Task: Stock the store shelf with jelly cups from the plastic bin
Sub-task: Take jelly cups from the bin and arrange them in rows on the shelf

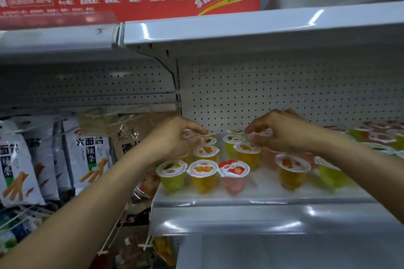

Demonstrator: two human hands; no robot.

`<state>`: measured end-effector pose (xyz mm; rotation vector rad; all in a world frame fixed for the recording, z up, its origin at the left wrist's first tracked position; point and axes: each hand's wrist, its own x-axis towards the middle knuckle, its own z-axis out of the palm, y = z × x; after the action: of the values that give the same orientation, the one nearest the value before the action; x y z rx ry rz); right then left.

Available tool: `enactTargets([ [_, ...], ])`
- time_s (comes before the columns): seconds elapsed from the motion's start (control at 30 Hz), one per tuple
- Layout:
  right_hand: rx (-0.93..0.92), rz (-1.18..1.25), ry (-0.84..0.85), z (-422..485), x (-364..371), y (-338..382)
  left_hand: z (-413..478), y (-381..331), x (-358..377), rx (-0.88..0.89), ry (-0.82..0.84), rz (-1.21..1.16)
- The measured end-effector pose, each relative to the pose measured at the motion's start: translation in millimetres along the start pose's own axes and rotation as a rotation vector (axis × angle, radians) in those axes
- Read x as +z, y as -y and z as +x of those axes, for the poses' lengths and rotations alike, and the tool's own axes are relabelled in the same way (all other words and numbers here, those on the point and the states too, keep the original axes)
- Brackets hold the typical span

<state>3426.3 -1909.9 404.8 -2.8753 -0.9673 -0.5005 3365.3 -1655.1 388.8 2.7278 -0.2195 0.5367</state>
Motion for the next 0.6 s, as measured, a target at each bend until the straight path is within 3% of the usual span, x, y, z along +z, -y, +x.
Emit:
enactTargets([
  [0.13, -0.028, 0.134, 0.073, 43, -3, -12, 39, 12, 0, -0.05, 0.063, -0.113],
  [0.4, 0.04, 0.11, 0.239, 120, 22, -15, 106, 30, 20, -0.191, 0.159, 0.005],
  [0.6, 0.093, 0.146, 0.365, 143, 37, -14, 124, 34, 33, -0.181, 0.24, 0.044],
])
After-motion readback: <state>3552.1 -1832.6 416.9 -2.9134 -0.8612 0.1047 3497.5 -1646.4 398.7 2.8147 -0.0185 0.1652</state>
